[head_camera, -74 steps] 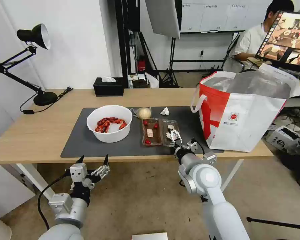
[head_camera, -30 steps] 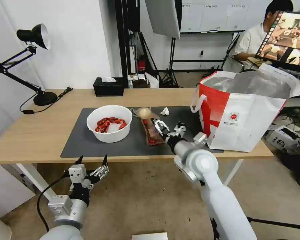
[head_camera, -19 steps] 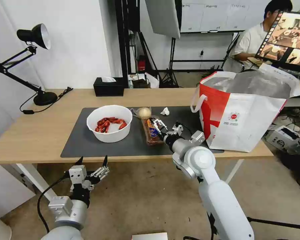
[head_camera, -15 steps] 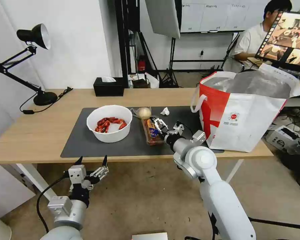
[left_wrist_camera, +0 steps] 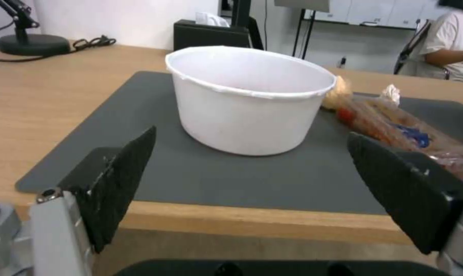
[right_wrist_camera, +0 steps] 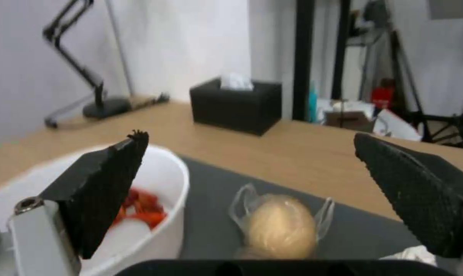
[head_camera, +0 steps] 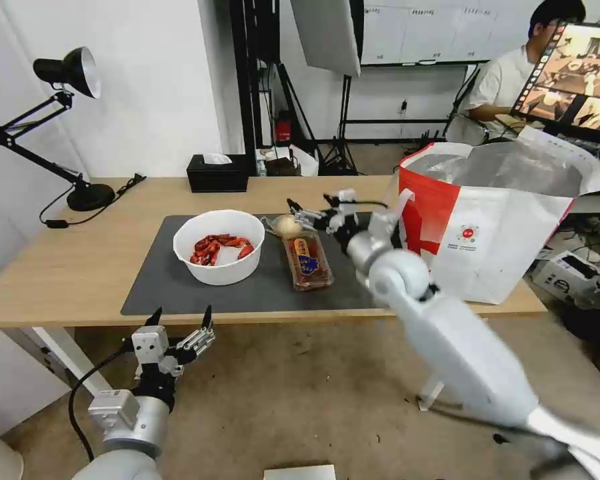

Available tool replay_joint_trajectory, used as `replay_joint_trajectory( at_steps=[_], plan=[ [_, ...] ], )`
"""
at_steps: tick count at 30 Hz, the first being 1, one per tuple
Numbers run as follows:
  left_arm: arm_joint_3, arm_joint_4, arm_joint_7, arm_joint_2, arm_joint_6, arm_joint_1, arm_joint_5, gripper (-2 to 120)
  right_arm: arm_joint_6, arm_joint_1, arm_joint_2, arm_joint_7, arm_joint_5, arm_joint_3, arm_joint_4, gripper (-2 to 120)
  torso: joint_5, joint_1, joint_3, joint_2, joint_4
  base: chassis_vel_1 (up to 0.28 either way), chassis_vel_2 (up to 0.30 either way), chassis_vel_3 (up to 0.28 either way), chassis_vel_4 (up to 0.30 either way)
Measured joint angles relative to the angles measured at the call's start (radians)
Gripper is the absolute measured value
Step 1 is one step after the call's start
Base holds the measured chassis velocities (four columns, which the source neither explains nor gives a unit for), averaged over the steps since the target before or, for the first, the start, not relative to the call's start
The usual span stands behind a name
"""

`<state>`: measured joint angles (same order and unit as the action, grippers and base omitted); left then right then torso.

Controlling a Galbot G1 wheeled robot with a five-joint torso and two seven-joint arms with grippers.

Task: Pick up the trash from the table and place it into the takeout bag.

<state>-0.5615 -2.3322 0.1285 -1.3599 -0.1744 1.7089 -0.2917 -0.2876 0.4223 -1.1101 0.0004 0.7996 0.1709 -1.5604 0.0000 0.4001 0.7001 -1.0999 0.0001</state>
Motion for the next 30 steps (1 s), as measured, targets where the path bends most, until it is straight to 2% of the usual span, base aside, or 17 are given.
replay_joint_trajectory(
  at_steps=[3,4,7,8,10,17,18,21,23,26,27,28,30],
  plan=[
    [0.001,0.001,0.000,-0.001,0.000,-0.004,-0.003,100,-0.003,-0.051,0.010,-0.186,-0.022,0.055,0.115,88,0.0000,0.000,0.000,0.000,0.0000,0.000,0.000,0.000,0.000],
    [0.001,0.001,0.000,-0.001,0.000,-0.004,-0.003,100,-0.003,-0.051,0.010,-0.186,-0.022,0.055,0.115,88,0.0000,0.000,0.000,0.000,0.0000,0.000,0.000,0.000,0.000],
    [0.004,0.008,0.000,-0.002,0.000,-0.014,-0.008,100,0.040,-0.072,0.004,-0.322,-0.060,0.086,0.217,73,0.0001,0.000,0.000,0.000,-0.0002,0.000,0.000,0.000,0.000],
    [0.004,0.008,0.000,-0.002,0.000,-0.014,-0.008,100,0.040,-0.072,0.004,-0.322,-0.060,0.086,0.217,73,0.0001,0.000,0.000,0.000,-0.0002,0.000,0.000,0.000,0.000],
    [0.005,0.010,0.000,-0.002,0.000,-0.017,-0.014,100,0.056,-0.082,-0.004,-0.373,-0.070,0.095,0.273,63,0.0001,0.000,0.000,0.000,-0.0002,0.000,0.000,0.000,0.000],
    [0.007,0.012,-0.001,0.010,0.000,-0.018,-0.031,100,0.056,-0.095,-0.019,-0.407,-0.077,0.111,0.337,38,0.0000,0.000,0.000,0.000,-0.0001,0.000,0.000,0.000,0.000],
    [0.007,0.012,-0.001,0.010,0.000,-0.018,-0.031,100,0.056,-0.095,-0.019,-0.407,-0.077,0.111,0.337,38,0.0000,0.000,0.000,0.000,-0.0001,0.000,0.000,0.000,0.000],
    [0.016,0.003,-0.001,0.016,-0.011,-0.011,-0.068,100,0.049,-0.094,-0.024,-0.402,-0.077,0.112,0.341,22,0.0000,0.000,0.000,0.000,-0.0001,0.000,0.000,0.000,0.000],
    [0.019,0.003,-0.001,0.018,-0.012,-0.011,-0.071,100,0.046,-0.093,-0.024,-0.399,-0.077,0.112,0.342,18,0.0001,0.000,0.000,0.000,-0.0001,0.000,0.000,0.000,0.000],
    [0.025,0.004,-0.001,0.028,-0.015,-0.016,-0.079,100,0.035,-0.094,-0.025,-0.387,-0.077,0.112,0.346,6,0.0000,0.000,0.000,0.000,-0.0001,0.000,0.000,0.000,0.000],
    [0.025,0.004,-0.001,0.028,-0.015,-0.016,-0.079,100,0.035,-0.094,-0.025,-0.387,-0.077,0.112,0.346,6,0.0000,0.000,0.000,0.000,-0.0001,0.000,0.000,0.000,0.000],
    [0.030,0.006,-0.001,0.038,-0.020,-0.023,-0.090,100,0.032,-0.095,-0.024,-0.382,-0.077,0.111,0.347,0,0.0000,0.000,0.000,0.000,-0.0001,0.000,0.000,0.000,0.000],
    [0.036,0.009,-0.001,0.053,-0.025,-0.031,-0.107,100,0.030,-0.095,-0.021,-0.378,-0.075,0.110,0.351,0,0.0000,0.000,0.000,0.000,-0.0002,0.000,0.000,0.000,0.000]
  ],
)
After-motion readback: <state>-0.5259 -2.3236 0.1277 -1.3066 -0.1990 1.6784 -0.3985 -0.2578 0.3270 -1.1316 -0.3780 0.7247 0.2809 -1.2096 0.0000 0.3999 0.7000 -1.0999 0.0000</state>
